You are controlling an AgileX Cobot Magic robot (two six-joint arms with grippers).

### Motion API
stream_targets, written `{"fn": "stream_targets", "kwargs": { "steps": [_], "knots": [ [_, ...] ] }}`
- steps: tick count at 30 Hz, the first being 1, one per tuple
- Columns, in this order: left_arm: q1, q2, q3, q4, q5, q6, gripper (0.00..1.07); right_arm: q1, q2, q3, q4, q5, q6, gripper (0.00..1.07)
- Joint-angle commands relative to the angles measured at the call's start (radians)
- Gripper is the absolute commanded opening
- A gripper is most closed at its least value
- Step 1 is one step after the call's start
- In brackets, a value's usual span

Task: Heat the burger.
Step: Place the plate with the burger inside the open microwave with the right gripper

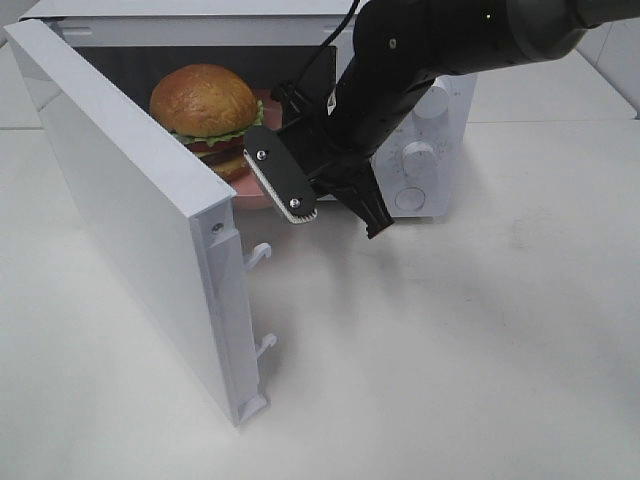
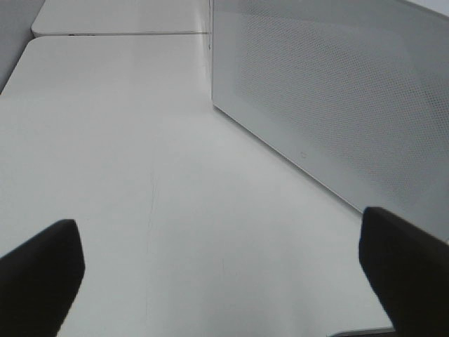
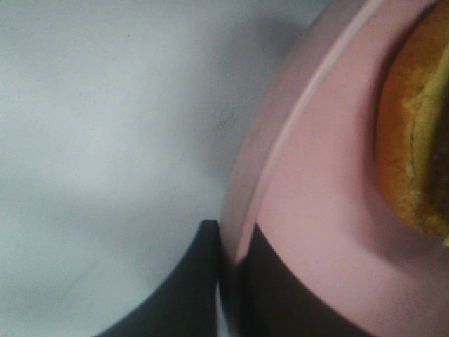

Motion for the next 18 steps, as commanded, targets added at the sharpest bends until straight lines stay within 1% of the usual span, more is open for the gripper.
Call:
{"fn": "stream_targets", "kwargs": {
  "steps": [1,2,5,7,14,15,16,17,18],
  "knots": [
    [0.003,-0.016,-0.001,0.001,-0.004,0.000,1.00,-0.014,0.003,-0.040,-0.021,-0.048,0.054,0.00],
    [0.003,-0.016,-0.001,0.001,-0.004,0.000,1.00,-0.014,0.017,-0.060,-0.032,-0.042,0.065,0.00],
    [0.003,-0.016,-0.001,0.001,-0.004,0.000,1.00,-0.014,0.023,-0.069,-0.043,-0.035,0.078,0.00],
    [0.003,-0.016,-0.001,0.001,-0.004,0.000,1.00,-0.014,0.055,-0.109,-0.048,-0.021,0.107,0.00],
    [0.003,-0.016,-0.001,0.001,-0.004,0.000,1.00,-0.014,0.104,-0.178,-0.056,0.003,0.112,0.00],
    [0.003,-0.016,-0.001,0.001,-0.004,0.000,1.00,-0.014,0.119,-0.203,-0.067,0.008,0.124,0.00],
    [0.003,-0.016,-0.001,0.001,-0.004,0.000,1.00,-0.014,0.119,-0.203,-0.067,0.008,0.124,0.00],
    [0.003,-0.016,-0.001,0.001,-0.004,0.000,1.00,-0.014,0.138,-0.233,-0.077,0.024,0.142,0.00],
    [0.003,-0.016,-0.001,0.001,-0.004,0.000,1.00,-0.014,0.138,-0.233,-0.077,0.024,0.142,0.00]
  ]
}}
